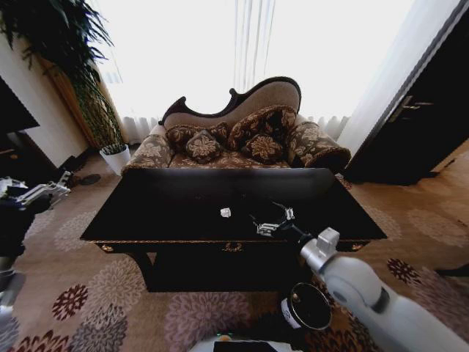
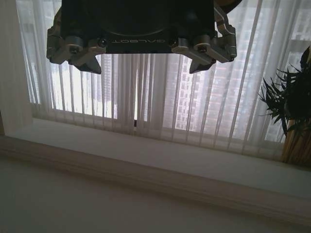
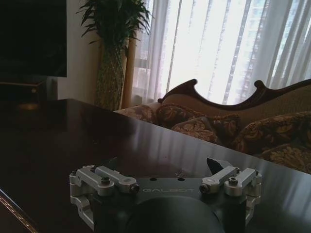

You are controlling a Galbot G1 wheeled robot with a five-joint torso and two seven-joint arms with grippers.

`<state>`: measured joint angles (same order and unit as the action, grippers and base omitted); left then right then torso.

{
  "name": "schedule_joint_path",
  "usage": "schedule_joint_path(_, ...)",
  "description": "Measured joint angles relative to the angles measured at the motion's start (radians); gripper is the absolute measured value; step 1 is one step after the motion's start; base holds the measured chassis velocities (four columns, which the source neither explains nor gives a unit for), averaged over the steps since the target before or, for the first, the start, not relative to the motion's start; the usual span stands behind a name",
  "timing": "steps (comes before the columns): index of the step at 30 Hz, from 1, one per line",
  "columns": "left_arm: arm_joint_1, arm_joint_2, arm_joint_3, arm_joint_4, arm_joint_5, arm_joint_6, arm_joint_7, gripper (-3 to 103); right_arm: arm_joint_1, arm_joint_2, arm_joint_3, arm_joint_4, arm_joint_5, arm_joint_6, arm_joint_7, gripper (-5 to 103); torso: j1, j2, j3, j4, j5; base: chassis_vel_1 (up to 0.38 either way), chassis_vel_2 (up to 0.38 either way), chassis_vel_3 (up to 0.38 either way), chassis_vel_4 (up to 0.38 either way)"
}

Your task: Move to the front of the table and place the trash on the table into the trash bin.

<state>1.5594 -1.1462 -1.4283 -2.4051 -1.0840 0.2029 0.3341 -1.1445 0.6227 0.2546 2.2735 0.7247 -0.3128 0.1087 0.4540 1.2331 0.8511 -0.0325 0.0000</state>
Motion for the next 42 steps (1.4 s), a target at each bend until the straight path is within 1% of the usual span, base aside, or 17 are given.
schedule_joint_path(3, 0.001, -0.004, 0.013, -0.001, 0.015, 0.002, 0.001, 100, 0.141, -0.043, -0.136, -0.046, 0.034, -0.009, -0.004, 100, 0.000, 0.000, 0.000, 0.0002, -0.0002, 0.000, 0.000, 0.000, 0.000)
schedule_joint_path(4, 0.001, -0.004, 0.013, -0.001, 0.015, 0.002, 0.001, 100, 0.141, -0.043, -0.136, -0.046, 0.034, -0.009, -0.004, 100, 0.000, 0.000, 0.000, 0.0002, -0.0002, 0.000, 0.000, 0.000, 0.000)
schedule_joint_path(6, -0.002, -0.006, 0.020, 0.008, 0.030, 0.002, 0.001, 100, 0.213, -0.061, -0.214, -0.083, 0.038, -0.008, -0.014, 100, 0.000, 0.000, 0.000, 0.0002, -0.0004, 0.000, 0.000, 0.000, 0.000)
schedule_joint_path(7, -0.002, -0.006, 0.020, 0.008, 0.030, 0.002, 0.001, 100, 0.213, -0.061, -0.214, -0.083, 0.038, -0.008, -0.014, 100, 0.000, 0.000, 0.000, 0.0002, -0.0004, 0.000, 0.000, 0.000, 0.000)
schedule_joint_path(8, -0.003, -0.009, 0.024, 0.011, 0.035, 0.002, 0.001, 100, 0.248, -0.063, -0.254, -0.099, 0.041, -0.006, -0.018, 100, 0.000, 0.000, 0.000, 0.0000, -0.0003, 0.000, 0.000, 0.000, 0.000)
schedule_joint_path(11, -0.007, -0.013, 0.031, 0.017, 0.043, 0.002, 0.002, 100, 0.351, -0.050, -0.358, -0.126, 0.055, -0.008, -0.020, 100, 0.000, 0.000, 0.000, -0.0001, -0.0002, 0.000, 0.000, 0.000, 0.000)
schedule_joint_path(12, -0.007, -0.013, 0.031, 0.017, 0.043, 0.002, 0.002, 100, 0.351, -0.050, -0.358, -0.126, 0.055, -0.008, -0.020, 100, 0.000, 0.000, 0.000, -0.0001, -0.0002, 0.000, 0.000, 0.000, 0.000)
schedule_joint_path(15, -0.013, -0.013, 0.034, 0.025, 0.050, 0.002, 0.002, 100, 0.469, -0.019, -0.470, -0.172, 0.044, -0.010, -0.023, 100, 0.000, 0.000, 0.000, 0.0002, -0.0005, 0.000, 0.000, 0.000, 0.000)
schedule_joint_path(17, -0.013, -0.013, 0.032, 0.028, 0.051, 0.002, 0.002, 100, 0.511, -0.001, -0.517, -0.216, 0.035, 0.000, -0.035, 100, 0.000, 0.000, 0.000, 0.0003, -0.0004, 0.000, 0.000, 0.000, 0.000)
schedule_joint_path(22, -0.013, -0.004, 0.020, 0.047, 0.052, 0.002, 0.003, 100, 0.539, 0.027, -0.561, -0.273, 0.020, 0.020, -0.060, 100, 0.000, 0.000, 0.000, -0.0001, -0.0002, 0.000, 0.000, 0.000, 0.000)
schedule_joint_path(26, -0.014, -0.004, 0.027, 0.050, 0.057, 0.002, 0.003, 100, 0.536, 0.046, -0.573, -0.289, 0.005, 0.031, -0.073, 100, 0.000, 0.000, 0.000, 0.0002, -0.0002, 0.000, 0.000, 0.000, 0.000)
schedule_joint_path(35, -0.017, -0.006, 0.032, 0.052, 0.066, 0.002, 0.003, 100, 0.520, 0.036, -0.568, -0.281, 0.005, 0.047, -0.090, 100, 0.000, 0.000, 0.000, -0.0001, -0.0002, 0.000, 0.000, 0.000, 0.000)
schedule_joint_path(38, -0.014, -0.006, 0.026, 0.050, 0.065, 0.002, 0.004, 100, 0.513, 0.032, -0.562, -0.278, 0.038, 0.067, -0.115, 100, 0.000, 0.000, 0.000, 0.0001, -0.0003, 0.000, 0.000, 0.000, 0.000)
schedule_joint_path(39, -0.014, -0.006, 0.026, 0.050, 0.065, 0.002, 0.004, 100, 0.513, 0.032, -0.562, -0.278, 0.038, 0.067, -0.115, 100, 0.000, 0.000, 0.000, 0.0001, -0.0003, 0.000, 0.000, 0.000, 0.000)
schedule_joint_path(41, -0.010, -0.009, 0.025, 0.045, 0.065, 0.001, 0.005, 100, 0.504, 0.032, -0.562, -0.261, 0.079, 0.075, -0.122, 100, 0.000, 0.000, 0.000, -0.0001, -0.0003, 0.000, 0.000, 0.000, 0.000)
schedule_joint_path(42, -0.010, -0.009, 0.025, 0.045, 0.065, 0.001, 0.005, 100, 0.504, 0.032, -0.562, -0.261, 0.079, 0.075, -0.122, 100, 0.000, 0.000, 0.000, -0.0001, -0.0003, 0.000, 0.000, 0.000, 0.000)
